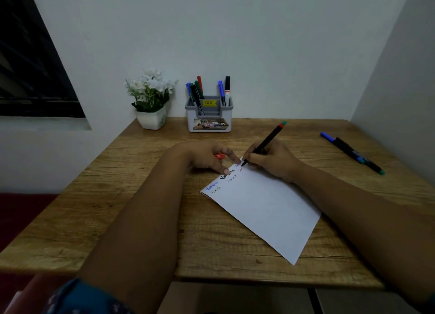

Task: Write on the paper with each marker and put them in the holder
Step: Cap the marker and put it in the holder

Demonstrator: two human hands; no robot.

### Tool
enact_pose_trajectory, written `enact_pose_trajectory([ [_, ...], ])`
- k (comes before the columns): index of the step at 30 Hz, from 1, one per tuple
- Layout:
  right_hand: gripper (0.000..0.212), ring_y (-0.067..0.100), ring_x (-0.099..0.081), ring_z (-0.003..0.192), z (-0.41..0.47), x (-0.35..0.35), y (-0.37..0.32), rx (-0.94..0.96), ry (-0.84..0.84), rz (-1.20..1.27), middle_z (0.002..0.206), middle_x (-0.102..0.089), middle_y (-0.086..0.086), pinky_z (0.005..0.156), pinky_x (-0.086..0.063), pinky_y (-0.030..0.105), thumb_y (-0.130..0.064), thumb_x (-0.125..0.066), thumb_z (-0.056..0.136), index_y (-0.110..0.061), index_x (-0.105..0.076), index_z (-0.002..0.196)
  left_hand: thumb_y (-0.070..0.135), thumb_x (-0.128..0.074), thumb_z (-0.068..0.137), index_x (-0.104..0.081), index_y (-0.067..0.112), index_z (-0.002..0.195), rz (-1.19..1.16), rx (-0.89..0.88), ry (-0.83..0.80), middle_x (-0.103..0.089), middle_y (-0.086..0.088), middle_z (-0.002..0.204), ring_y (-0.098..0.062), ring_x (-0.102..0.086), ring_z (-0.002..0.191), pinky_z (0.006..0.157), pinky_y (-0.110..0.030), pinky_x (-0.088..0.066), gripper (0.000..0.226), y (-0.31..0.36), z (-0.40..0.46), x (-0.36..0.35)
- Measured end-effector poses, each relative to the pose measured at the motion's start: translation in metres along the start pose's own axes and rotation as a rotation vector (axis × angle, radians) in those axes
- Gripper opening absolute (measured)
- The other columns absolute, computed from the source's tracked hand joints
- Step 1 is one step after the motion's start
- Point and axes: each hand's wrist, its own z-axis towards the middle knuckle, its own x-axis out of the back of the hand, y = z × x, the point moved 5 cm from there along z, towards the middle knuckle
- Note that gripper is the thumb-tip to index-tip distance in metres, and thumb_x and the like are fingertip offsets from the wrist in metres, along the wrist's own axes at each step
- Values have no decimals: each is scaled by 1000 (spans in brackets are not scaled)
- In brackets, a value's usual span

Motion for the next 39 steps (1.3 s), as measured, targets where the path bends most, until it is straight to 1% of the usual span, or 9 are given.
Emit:
enact_pose_trajectory([
  [3,14,11,-63,67,1,-1,1,6,0,-33,68,-70,6,71,-53,35,-3,-67,81,-12,-73,72,28,-70,86,-57,37,129,16,-2,-6,-51,0,132,-17,-53,106,70,-22,-34,46,-1,1,0],
  [6,6,19,-64,73,2,1,0,15,13,-76,78,-72,14,76,-54,39,-6,-68,78,-6,-72,74,30,-69,86,-56,39,130,27,-10,-10,-50,-3,134,-4,-49,87,70,-21,-33,46,-1,2,0],
  [12,9,13,-60,69,2,1,1,13,27,-78,75,-71,14,69,-49,33,-6,-66,80,-7,-72,74,29,-70,86,-56,38,130,42,-27,-13,-49,7,130,0,-47,80,68,-16,-33,47,-2,4,0],
  [19,10,18,-62,71,2,3,1,24,47,-112,76,-71,14,71,-53,39,-8,-66,81,-7,-72,74,28,-71,85,-57,37,129,8,-21,-10,-40,19,119,-5,-42,109,68,-18,-33,47,-1,2,0],
  [23,9,20,-62,71,2,5,2,3,51,-111,76,-71,14,69,-51,35,-8,-67,80,-7,-72,73,28,-71,85,-57,37,129,25,-29,-15,-48,11,113,-10,-52,94,66,-19,-34,47,-1,3,0],
  [25,9,16,-61,70,3,5,2,-1,61,-114,76,-71,13,68,-50,34,-10,-67,80,-9,-72,73,27,-71,85,-56,37,130,24,-21,-20,-54,9,93,-6,-49,77,66,-21,-34,48,-2,3,0],
  [32,21,9,-50,54,2,11,6,-55,175,64,57,-58,-1,57,-39,24,-8,-61,81,-14,-63,61,25,-73,83,-59,36,127,-31,-14,-5,-48,17,86,-2,-47,81,72,-23,-37,47,-8,6,0],
  [35,15,11,-46,51,5,27,8,-111,324,400,61,-53,0,53,-37,27,-3,-58,87,-14,-59,77,31,-72,84,-61,36,119,-266,-13,174,-53,7,91,-11,-51,82,78,-31,-46,37,-13,12,6],
  [39,20,7,-44,49,1,33,-6,-25,313,377,59,-46,-6,55,-40,25,-15,-70,89,-19,-51,83,13,-48,96,-55,10,88,-1226,-140,526,-46,0,74,-11,-41,65,60,-24,-37,11,-1,11,24],
])
